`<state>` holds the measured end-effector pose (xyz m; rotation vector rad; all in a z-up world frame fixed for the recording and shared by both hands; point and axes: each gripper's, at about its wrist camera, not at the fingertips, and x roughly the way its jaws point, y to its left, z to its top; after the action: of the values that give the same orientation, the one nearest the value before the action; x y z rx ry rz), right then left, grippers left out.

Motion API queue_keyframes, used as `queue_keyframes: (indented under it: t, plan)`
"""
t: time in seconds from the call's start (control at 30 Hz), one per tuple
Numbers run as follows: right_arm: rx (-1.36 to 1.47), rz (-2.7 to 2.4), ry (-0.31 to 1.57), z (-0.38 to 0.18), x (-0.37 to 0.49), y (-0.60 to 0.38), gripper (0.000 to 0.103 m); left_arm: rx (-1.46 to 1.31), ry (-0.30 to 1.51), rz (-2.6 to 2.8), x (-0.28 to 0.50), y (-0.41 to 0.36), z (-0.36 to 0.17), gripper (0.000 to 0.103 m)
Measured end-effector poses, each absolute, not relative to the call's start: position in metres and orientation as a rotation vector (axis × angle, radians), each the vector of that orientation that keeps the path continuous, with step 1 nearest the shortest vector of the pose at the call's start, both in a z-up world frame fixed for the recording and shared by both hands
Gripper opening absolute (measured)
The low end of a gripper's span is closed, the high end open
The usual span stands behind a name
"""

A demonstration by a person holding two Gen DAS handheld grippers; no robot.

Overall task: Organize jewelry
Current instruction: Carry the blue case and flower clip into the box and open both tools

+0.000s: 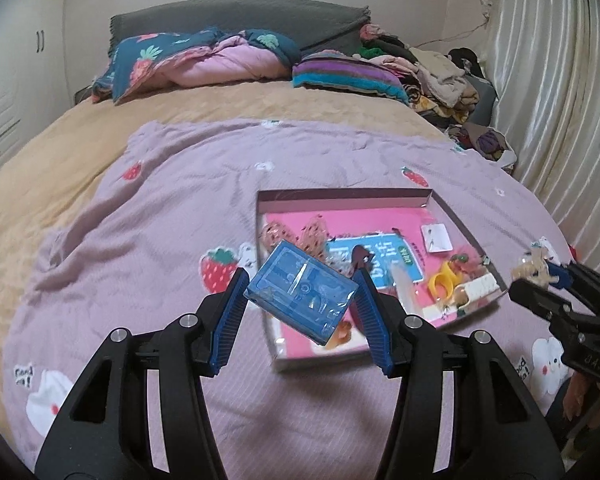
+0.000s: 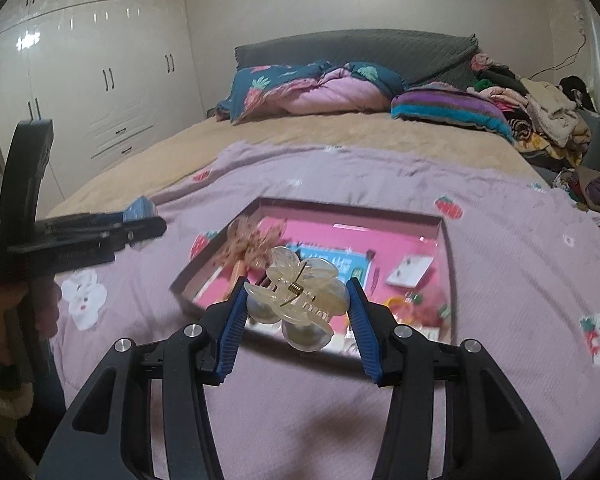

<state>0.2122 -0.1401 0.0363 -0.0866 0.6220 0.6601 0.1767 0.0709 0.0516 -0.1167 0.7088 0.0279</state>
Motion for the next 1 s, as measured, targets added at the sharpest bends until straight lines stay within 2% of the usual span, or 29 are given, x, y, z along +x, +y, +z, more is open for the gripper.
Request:
queue_keyframes:
  t: [0.5,1.0]
  plan:
    - [-0.057,0.586,0.621,0.039,0.272,-0.145,0.048,-0.116,0.764,-0.003,0.221,0.051,0.03,0.045]
    - [-0.134,0.684,0.726,-0.013,0.269,-0.11,0.048,-0.124,0.856,0.026,0.266,0.056,-0.003,0.045]
